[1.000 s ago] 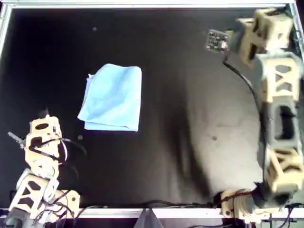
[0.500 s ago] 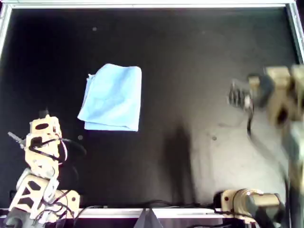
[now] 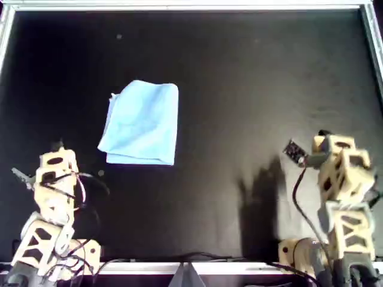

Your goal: Fold a cloth

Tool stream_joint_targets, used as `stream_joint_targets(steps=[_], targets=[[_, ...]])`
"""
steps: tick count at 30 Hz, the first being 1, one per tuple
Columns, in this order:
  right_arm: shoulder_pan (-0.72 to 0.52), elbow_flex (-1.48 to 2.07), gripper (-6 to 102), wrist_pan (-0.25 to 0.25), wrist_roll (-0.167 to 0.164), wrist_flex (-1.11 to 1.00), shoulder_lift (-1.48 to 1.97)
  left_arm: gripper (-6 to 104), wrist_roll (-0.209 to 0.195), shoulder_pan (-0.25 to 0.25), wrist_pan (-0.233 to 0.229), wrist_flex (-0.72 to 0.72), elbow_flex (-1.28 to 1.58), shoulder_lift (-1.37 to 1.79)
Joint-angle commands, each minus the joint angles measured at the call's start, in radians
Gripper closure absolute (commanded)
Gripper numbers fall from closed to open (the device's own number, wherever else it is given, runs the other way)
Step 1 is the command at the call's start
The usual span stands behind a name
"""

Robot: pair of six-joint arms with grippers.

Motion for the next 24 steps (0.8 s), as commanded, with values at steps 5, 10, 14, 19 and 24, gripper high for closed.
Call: stream_joint_targets(steps=[5, 10, 14, 19, 24], targets=[[0.0, 0.192, 94, 0.008, 0.0, -0.066, 0.037, 28, -0.005, 0.002, 0.005, 0.262, -0.009, 0.02], [0.002, 0.252, 94, 0.015, 0.002, -0.067, 0.035, 28, -0.021, 0.0, 0.006, 0.282, -0.009, 0.021], [0.002, 0.253, 94, 0.011, 0.0, -0.066, 0.011, 28, -0.13, 0.0, 0.041, 0.299, -0.009, 0.021], [0.002, 0.253, 94, 0.026, 0.0, -0.064, 0.006, 28, -0.247, 0.008, 0.291, 0.46, -0.009, 0.021], [0.006, 0.253, 94, 0.026, -0.002, 0.034, 0.005, 28, -0.245, 0.015, 0.411, 0.508, -0.014, 0.021]])
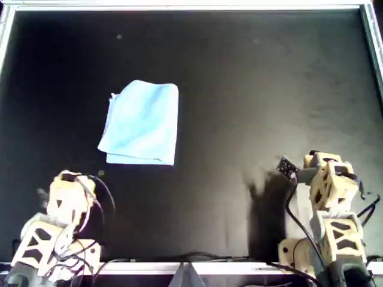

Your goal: Fold a cloth

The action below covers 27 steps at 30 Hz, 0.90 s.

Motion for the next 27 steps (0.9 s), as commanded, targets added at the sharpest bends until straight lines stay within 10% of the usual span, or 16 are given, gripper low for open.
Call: stream_joint_targets(steps=[1, 13, 21, 27], targets=[[0.012, 0.012, 94, 0.008, -0.002, 0.066, 0.015, 28, -0.005, 0.015, 0.032, 0.014, -0.011, 0.014], [0.086, 0.012, 94, 0.078, -0.002, 0.187, 0.098, 28, -0.005, 0.124, -0.272, 0.031, -0.008, 0.014], [0.091, 0.012, 94, 0.353, -0.002, 0.19, 0.071, 28, -0.005, 0.126, -0.293, 0.031, -0.008, 0.014], [0.219, 0.011, 94, 0.385, 0.0, 0.334, 0.087, 28, -0.005, 0.126, -0.295, 0.031, -0.008, 0.014]])
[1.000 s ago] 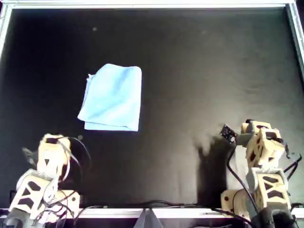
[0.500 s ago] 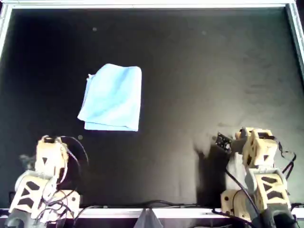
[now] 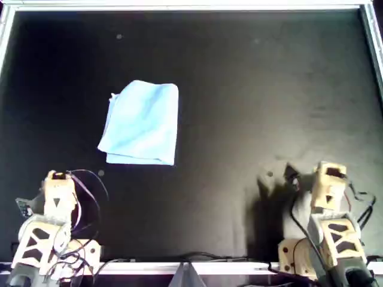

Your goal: Fold a cloth

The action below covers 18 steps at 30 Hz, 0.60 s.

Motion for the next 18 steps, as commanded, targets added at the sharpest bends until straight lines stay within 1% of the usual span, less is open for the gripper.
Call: stream_joint_targets(steps=[1, 4, 8, 10, 13, 15, 18], targets=[[0.074, 0.009, 94, 0.014, 0.002, 0.11, 0.029, 28, -0.003, 0.025, -0.014, 0.002, -0.008, 0.014], [0.103, 0.008, 94, 0.014, 0.015, 0.17, 0.038, 28, -0.003, 0.026, -0.014, 0.002, -0.008, 0.014], [0.106, 0.008, 94, 0.012, 0.018, 0.169, 0.083, 28, -0.003, 0.026, -0.012, 0.002, -0.008, 0.014], [0.123, 0.008, 94, 0.011, 0.018, 0.167, 0.121, 28, -0.008, 0.026, 0.003, 0.002, -0.008, 0.014], [0.164, 0.009, 94, 0.011, 0.018, 0.167, 0.15, 28, -0.005, 0.026, 0.003, 0.002, -0.008, 0.014], [0.163, 0.009, 94, 0.011, 0.012, 0.169, 0.153, 28, -0.005, 0.026, 0.003, 0.002, -0.008, 0.014], [0.16, 0.011, 94, 0.012, 0.015, 0.169, 0.114, 28, -0.005, 0.025, 0.003, 0.002, -0.008, 0.014]])
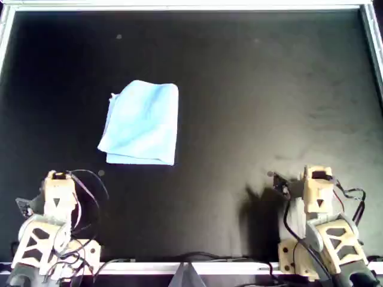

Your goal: Fold a cloth

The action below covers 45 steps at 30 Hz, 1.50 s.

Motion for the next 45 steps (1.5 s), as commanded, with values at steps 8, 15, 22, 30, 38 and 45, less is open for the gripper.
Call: stream_joint_targets(steps=[8, 15, 22, 30, 38, 45], targets=[[-0.112, 0.012, 94, 0.008, -0.003, 0.023, 0.037, 28, -0.012, 0.015, 0.0, 0.002, -0.008, -0.008], [-0.133, 0.012, 94, 0.008, -0.005, 0.023, 0.167, 28, -0.014, 0.015, 0.0, 0.0, -0.008, -0.008], [-0.152, 0.012, 94, 0.008, -0.005, 0.023, 0.253, 28, -0.014, 0.015, 0.0, 0.0, -0.008, -0.008], [-0.15, 0.012, 94, 0.008, -0.005, 0.023, 0.253, 28, -0.015, 0.015, 0.0, 0.0, -0.008, -0.008], [-0.15, 0.012, 94, 0.011, 0.008, 0.023, 0.253, 28, -0.015, 0.015, 0.0, 0.0, -0.008, -0.008], [-0.153, 0.012, 94, 0.006, -0.006, 0.126, 0.253, 28, -0.015, 0.015, 0.0, 0.0, -0.008, -0.008]])
